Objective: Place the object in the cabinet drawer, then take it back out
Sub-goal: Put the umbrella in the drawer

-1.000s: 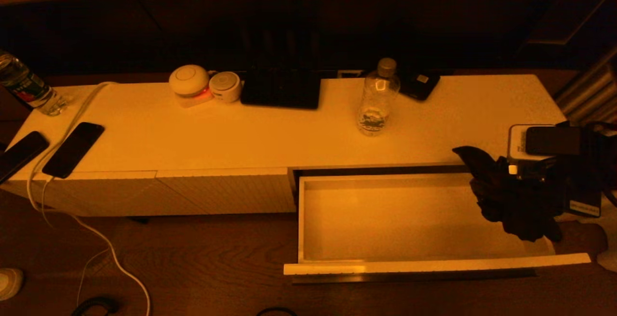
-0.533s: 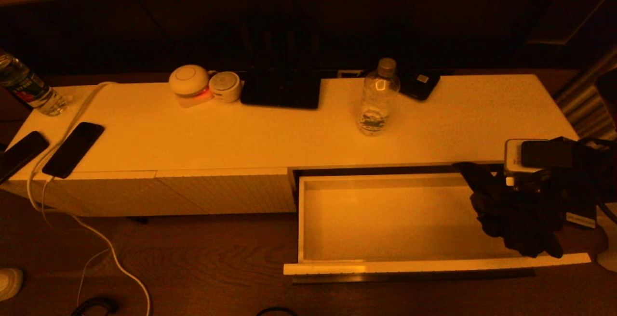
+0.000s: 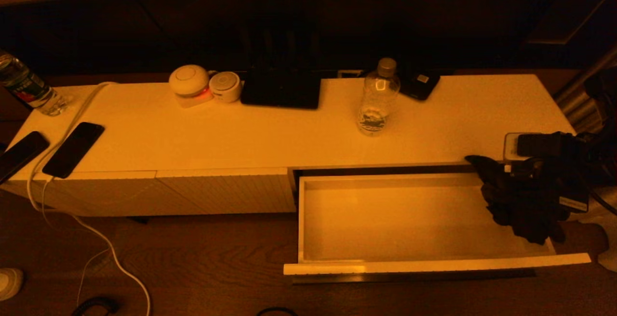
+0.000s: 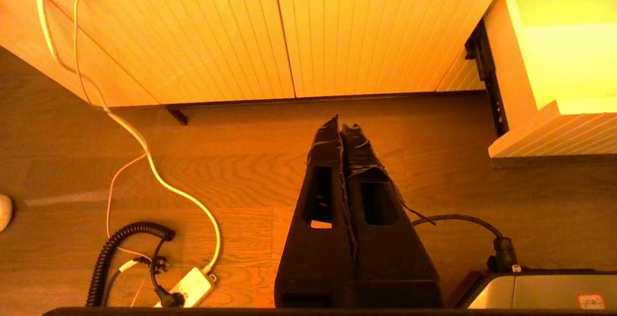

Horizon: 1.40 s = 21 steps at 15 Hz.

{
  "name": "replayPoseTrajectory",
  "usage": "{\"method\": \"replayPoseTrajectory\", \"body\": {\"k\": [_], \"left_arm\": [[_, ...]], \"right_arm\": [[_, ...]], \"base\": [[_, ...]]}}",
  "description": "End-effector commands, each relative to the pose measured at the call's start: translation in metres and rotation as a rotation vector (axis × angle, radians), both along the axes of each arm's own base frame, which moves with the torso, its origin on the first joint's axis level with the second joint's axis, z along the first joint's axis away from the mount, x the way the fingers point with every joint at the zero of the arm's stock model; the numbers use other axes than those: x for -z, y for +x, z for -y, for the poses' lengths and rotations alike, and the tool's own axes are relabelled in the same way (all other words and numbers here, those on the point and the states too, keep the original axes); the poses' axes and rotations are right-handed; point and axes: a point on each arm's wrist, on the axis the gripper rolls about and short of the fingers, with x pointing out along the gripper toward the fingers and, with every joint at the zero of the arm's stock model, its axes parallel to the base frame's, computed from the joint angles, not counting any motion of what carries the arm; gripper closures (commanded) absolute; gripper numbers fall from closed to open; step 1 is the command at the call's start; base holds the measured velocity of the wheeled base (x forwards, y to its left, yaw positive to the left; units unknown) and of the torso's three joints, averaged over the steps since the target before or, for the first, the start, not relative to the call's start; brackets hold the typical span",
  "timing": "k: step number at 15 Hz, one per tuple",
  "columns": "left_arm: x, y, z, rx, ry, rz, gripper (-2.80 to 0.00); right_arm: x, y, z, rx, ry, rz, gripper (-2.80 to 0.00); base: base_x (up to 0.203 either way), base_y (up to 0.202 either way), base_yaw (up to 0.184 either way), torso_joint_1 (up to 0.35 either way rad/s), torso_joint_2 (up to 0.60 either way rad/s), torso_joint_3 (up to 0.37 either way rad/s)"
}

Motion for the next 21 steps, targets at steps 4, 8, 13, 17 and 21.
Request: {"method": "replayPoseTrajectory", "body": {"k": [4, 8, 13, 17, 21], "left_arm": [[0.000, 0.000, 0.000, 0.000, 0.000, 0.000, 0.00], [0.000, 0.000, 0.000, 0.000, 0.000, 0.000, 0.00], [0.000, 0.000, 0.000, 0.000, 0.000, 0.000, 0.00], [0.000, 0.000, 0.000, 0.000, 0.000, 0.000, 0.00], [0.000, 0.000, 0.000, 0.000, 0.000, 0.000, 0.00]], "right_arm": [[0.024, 0.007, 0.011, -0.044, -0.078, -0.049, 0.00], [0.047, 0.015, 0.010, -0.090, -0.100, -0.060, 0.00], [0.066, 0.026, 0.001, -0.145, -0.120, -0.081, 0.00], [0.073, 0.023, 0.002, -0.213, -0.184, -0.087, 0.00], [0.080, 0.022, 0.008, -0.239, -0.221, -0.107, 0.00]], "base": [[0.000, 0.000, 0.000, 0.000, 0.00, 0.000], [0.000, 0.000, 0.000, 0.000, 0.00, 0.000], [0.000, 0.000, 0.000, 0.000, 0.00, 0.000], [0.000, 0.000, 0.000, 0.000, 0.00, 0.000], [0.000, 0.000, 0.000, 0.000, 0.00, 0.000]]}}
